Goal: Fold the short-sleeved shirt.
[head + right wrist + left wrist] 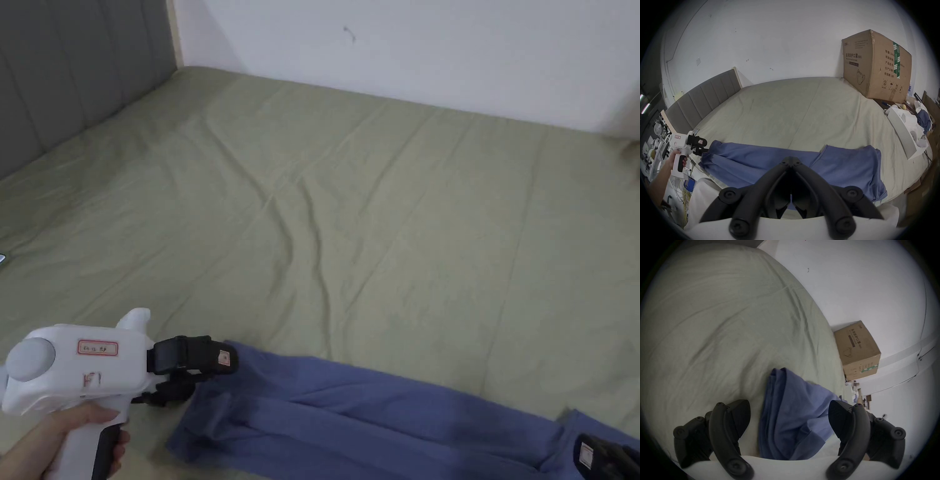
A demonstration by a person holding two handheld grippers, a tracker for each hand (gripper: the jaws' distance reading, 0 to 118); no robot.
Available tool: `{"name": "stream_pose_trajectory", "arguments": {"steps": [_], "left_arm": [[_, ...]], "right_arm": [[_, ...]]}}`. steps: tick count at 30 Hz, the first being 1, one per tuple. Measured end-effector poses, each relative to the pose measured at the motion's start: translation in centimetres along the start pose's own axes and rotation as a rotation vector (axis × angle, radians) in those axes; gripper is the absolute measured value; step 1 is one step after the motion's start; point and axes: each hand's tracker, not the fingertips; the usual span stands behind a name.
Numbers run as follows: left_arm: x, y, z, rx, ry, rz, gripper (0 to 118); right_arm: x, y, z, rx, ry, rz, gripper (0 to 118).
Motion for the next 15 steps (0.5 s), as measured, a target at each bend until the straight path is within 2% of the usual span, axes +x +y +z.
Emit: {"name": "stream_pose_trajectory", "arguments": {"steps": [3,5,6,8,9,11,15], "left_arm": [[-1.3,0.6,-1.1,-0.024,-0.035,0.013,100],[-0.5,0.2,-1.1,-0.05,-0.046,-0.019,93],[-0.4,0.2,-1.2,-0.061,-0.03,-0.022,80],[-0.4,0.3,-1.3,-0.082,0.076,-0.01,9],[-0.8,0.3,-1.9,-0.116,0.095,-0.005,4],[-1.4,-0.3,-2.4,-0.108,0.008,0.037,4],[0.0,-0.8,-1.3,-0.069,0.048,0.023,4]], "right_arm": [[-0.2,-0.1,-0.6,-0.028,0.011,0.0,0],[-0.6,-0.1,-1.0,-0.041,0.007,0.02,0],[-0.7,-0.1,-1.1,-0.045,0.006,0.027,0],[-0.6,-0.2,-1.2,-0.048,0.015,0.029,0],[-0.5,-0.2,-1.3,-0.049,0.017,0.029,0],[-0.3,-0.2,-1.4,-0.051,0.016,0.023,0],[0.7,-0.3,-1.1,-0.059,0.013,0.006,0]]}}
